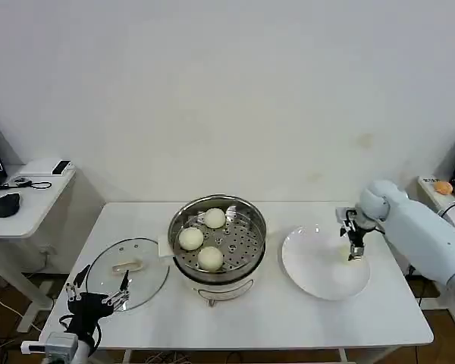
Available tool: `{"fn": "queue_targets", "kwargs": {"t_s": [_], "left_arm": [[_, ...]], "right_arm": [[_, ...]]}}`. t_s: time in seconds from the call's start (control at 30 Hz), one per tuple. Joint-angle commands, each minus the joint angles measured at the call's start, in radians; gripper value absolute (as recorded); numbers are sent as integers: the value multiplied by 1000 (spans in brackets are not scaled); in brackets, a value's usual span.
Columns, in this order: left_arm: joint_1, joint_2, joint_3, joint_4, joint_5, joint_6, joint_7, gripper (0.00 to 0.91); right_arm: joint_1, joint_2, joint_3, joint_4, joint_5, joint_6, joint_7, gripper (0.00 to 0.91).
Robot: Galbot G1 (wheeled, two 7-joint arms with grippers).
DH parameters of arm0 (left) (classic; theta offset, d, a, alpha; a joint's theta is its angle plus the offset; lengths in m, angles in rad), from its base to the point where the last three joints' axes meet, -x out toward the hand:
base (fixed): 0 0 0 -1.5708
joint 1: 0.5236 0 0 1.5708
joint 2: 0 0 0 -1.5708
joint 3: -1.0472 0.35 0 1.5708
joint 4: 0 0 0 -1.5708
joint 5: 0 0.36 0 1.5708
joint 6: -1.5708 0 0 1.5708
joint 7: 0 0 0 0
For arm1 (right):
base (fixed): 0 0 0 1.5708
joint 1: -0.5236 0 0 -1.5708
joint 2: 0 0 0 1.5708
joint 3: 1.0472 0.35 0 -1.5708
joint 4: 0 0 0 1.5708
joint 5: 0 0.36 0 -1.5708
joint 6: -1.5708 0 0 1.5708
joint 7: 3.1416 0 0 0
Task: Take steamed baozi put them in steamer then cover it.
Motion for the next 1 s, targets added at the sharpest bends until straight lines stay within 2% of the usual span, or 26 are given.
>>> {"fn": "queue_targets", "kwargs": {"t_s": [0.03,0.5,0.67,0.97,1.0], "left_arm": [[0,-2,0,0,2,-2,1,907],[-14,1,0,15,4,-1,3,907],[-10,0,0,14,6,-1,4,907],[-6,1,1,13,14,-1,5,907],[-6,1,2,13,15,0,4,907]], "right_arm": [[-36,5,18,-24,-53,-1,34,907],[-42,20,30,-62,-71,2,53,907],[-42,26,29,-69,-75,9,38,907],[-64,35,53,-83,-88,9,44,897],[-66,35,57,-83,-87,8,45,746]]}}
